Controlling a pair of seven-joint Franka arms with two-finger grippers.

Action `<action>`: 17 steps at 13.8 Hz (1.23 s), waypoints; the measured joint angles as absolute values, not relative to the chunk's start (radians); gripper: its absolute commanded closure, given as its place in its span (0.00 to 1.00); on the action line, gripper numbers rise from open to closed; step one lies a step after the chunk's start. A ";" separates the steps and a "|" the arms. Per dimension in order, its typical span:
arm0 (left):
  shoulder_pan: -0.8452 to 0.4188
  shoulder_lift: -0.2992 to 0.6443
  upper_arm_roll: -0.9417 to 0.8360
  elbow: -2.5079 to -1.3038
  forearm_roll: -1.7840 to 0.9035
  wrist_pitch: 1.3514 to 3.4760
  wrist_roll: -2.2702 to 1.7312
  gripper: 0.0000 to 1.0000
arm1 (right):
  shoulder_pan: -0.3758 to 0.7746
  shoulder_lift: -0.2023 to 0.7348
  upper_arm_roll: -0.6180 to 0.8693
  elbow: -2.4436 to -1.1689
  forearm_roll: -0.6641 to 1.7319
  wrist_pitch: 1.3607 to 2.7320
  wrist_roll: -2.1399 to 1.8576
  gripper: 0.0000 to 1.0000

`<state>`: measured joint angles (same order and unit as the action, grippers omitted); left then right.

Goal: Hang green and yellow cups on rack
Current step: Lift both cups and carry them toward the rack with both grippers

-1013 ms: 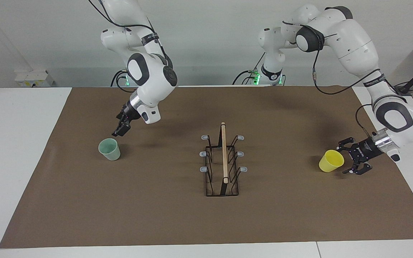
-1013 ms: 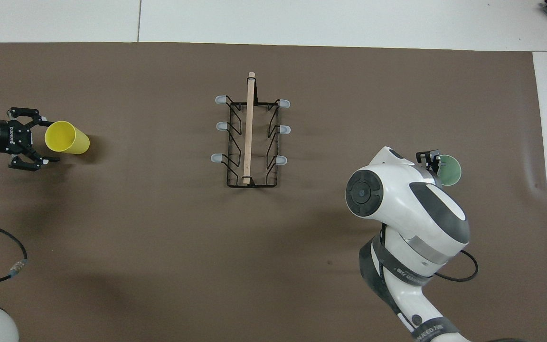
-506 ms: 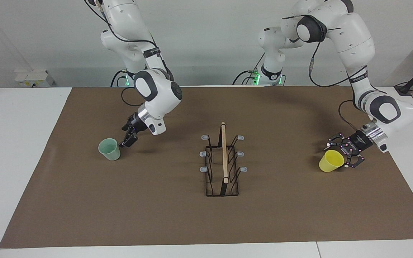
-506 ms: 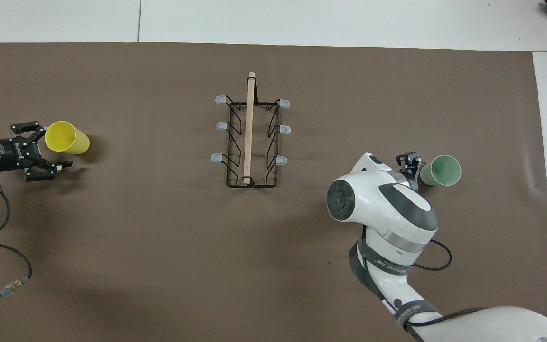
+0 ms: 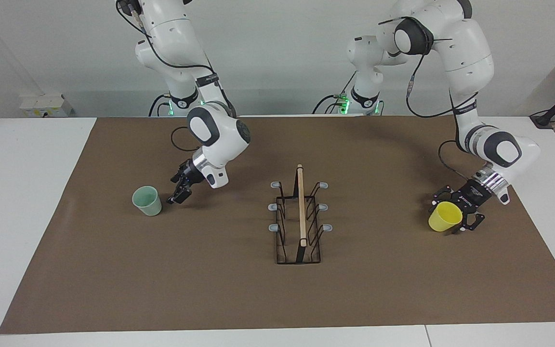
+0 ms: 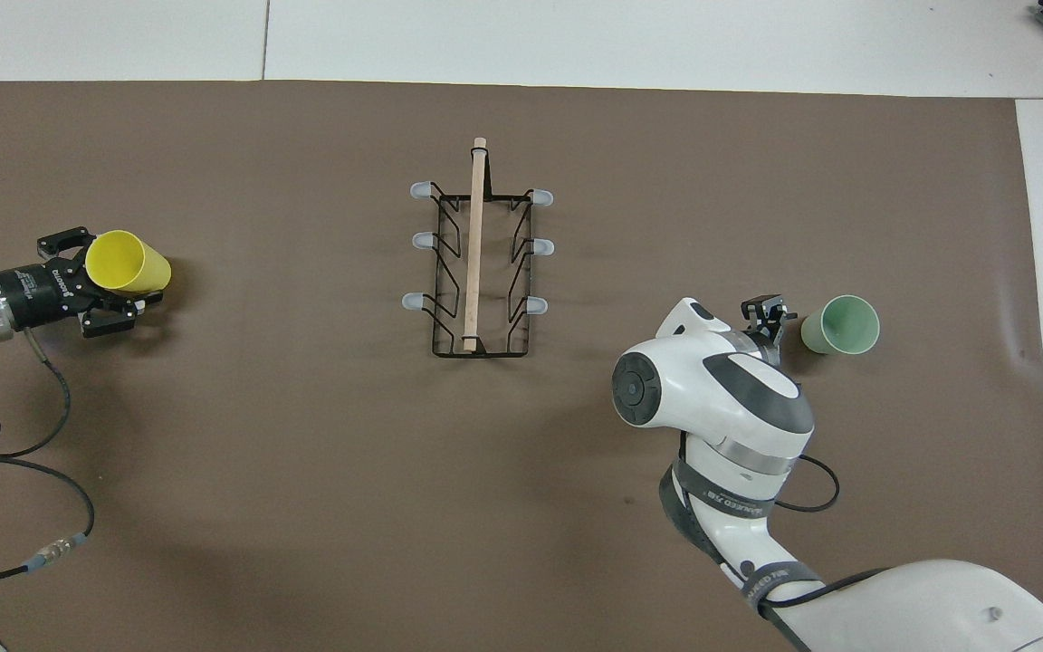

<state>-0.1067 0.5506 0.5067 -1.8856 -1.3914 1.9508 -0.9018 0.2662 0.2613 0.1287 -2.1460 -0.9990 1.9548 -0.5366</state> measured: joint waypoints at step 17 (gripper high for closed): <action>-0.139 0.425 0.423 -1.820 -1.308 2.062 -0.875 1.00 | 0.141 0.277 0.125 -2.229 -1.259 2.106 -0.518 0.00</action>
<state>-0.1395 0.4249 0.4233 -1.8201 -1.3077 2.0616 -0.8754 0.1408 0.2772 0.1250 -2.2291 -1.2587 2.1061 -0.5181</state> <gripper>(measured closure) 0.339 0.000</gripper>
